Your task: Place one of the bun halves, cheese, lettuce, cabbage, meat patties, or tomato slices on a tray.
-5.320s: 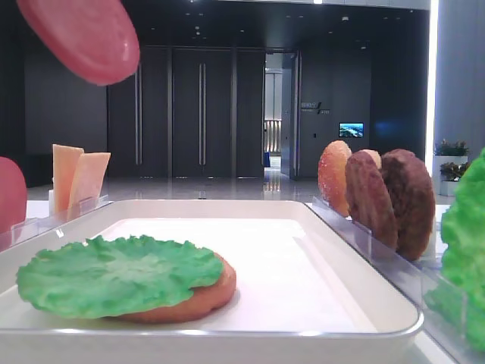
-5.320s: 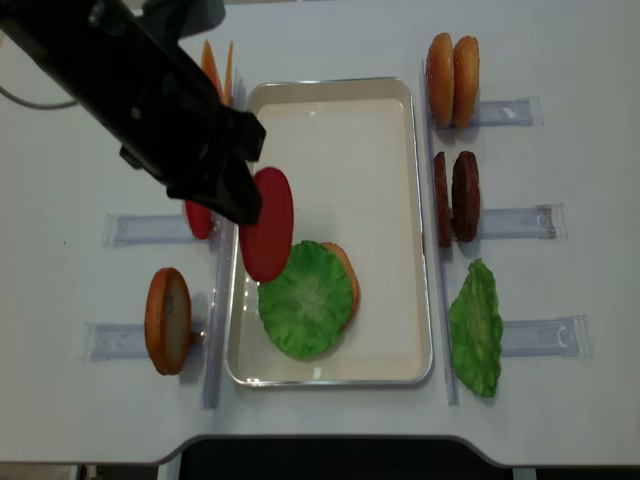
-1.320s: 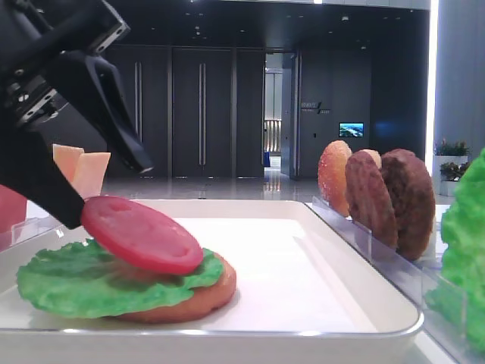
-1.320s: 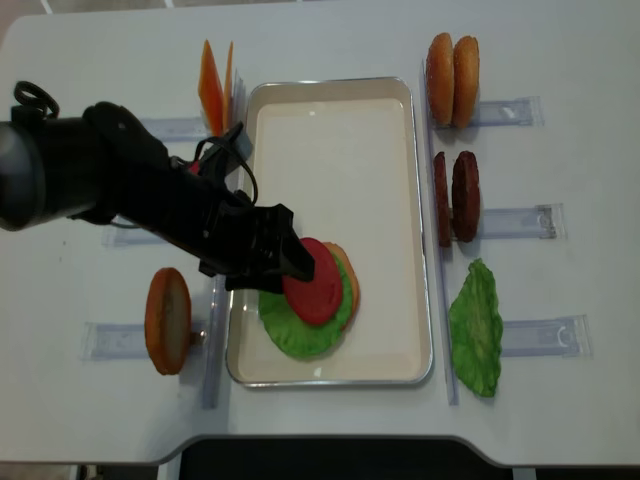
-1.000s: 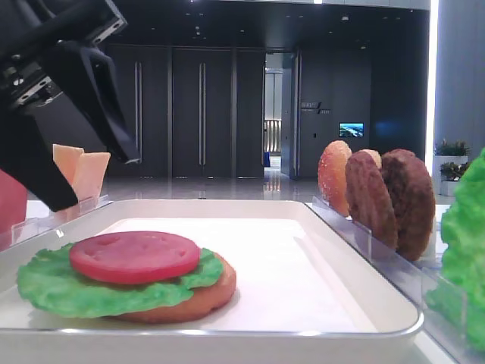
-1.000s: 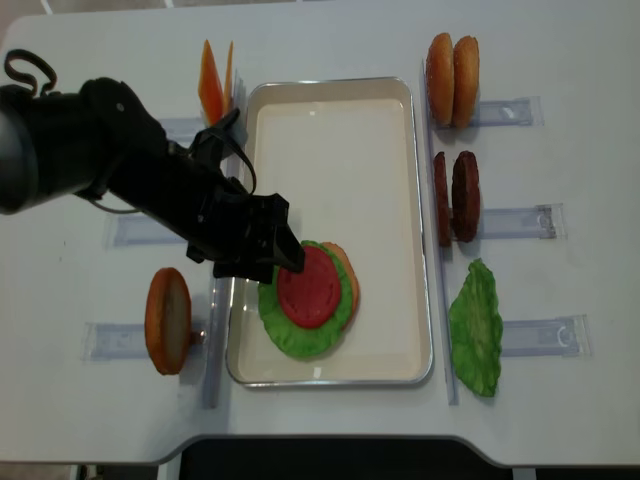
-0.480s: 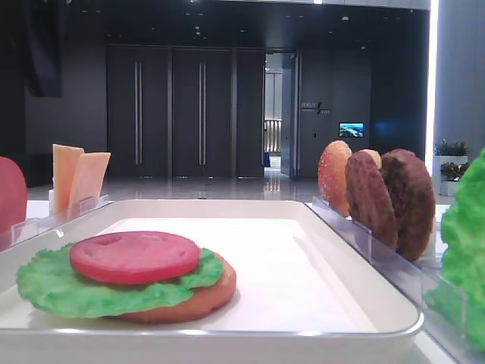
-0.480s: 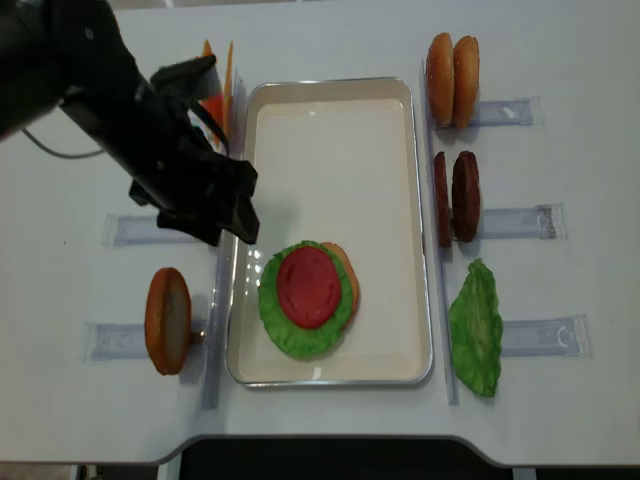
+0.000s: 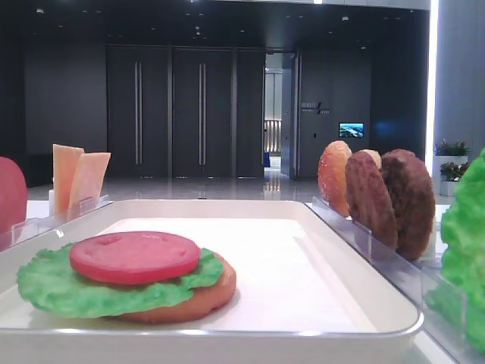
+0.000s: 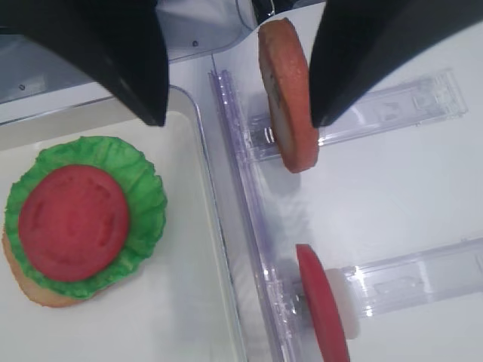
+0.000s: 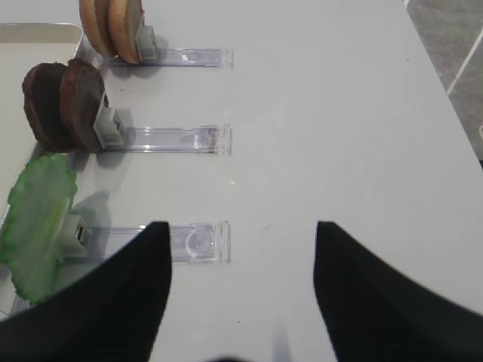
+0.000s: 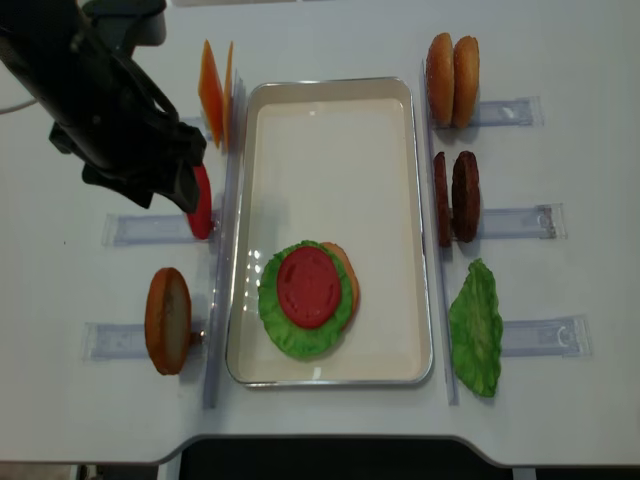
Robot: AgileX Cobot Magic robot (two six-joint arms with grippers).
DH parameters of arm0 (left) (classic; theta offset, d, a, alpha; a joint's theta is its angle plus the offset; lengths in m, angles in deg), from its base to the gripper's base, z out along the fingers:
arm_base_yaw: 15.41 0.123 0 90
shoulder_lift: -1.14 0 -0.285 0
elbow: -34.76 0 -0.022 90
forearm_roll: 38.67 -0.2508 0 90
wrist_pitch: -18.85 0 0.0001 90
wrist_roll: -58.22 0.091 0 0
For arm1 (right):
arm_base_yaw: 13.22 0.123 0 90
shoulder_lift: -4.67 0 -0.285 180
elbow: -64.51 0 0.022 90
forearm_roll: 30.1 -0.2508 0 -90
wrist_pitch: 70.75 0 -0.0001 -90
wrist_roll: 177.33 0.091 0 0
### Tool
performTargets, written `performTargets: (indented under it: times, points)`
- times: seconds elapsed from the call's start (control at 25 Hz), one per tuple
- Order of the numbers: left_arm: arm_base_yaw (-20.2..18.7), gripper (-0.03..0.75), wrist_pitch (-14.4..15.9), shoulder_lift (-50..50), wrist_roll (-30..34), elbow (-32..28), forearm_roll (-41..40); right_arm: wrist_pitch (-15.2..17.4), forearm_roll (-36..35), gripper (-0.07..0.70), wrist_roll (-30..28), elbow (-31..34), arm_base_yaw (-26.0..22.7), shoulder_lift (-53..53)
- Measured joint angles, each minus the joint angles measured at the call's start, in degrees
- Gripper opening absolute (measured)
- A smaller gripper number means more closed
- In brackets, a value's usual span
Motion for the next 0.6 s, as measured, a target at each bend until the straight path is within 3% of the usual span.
performTargets:
  times: [0.24,0.6]
  points:
    - [1.8,0.453,0.1,0.11,-0.02,0.0,-4.74,0.0,0.0,0.4,0.0,0.0,0.0,0.0]
    - [15.06,0.453,0.1,0.33,4.96,0.0,-5.89,0.0,0.0,0.4,0.0,0.0,0.0,0.0]
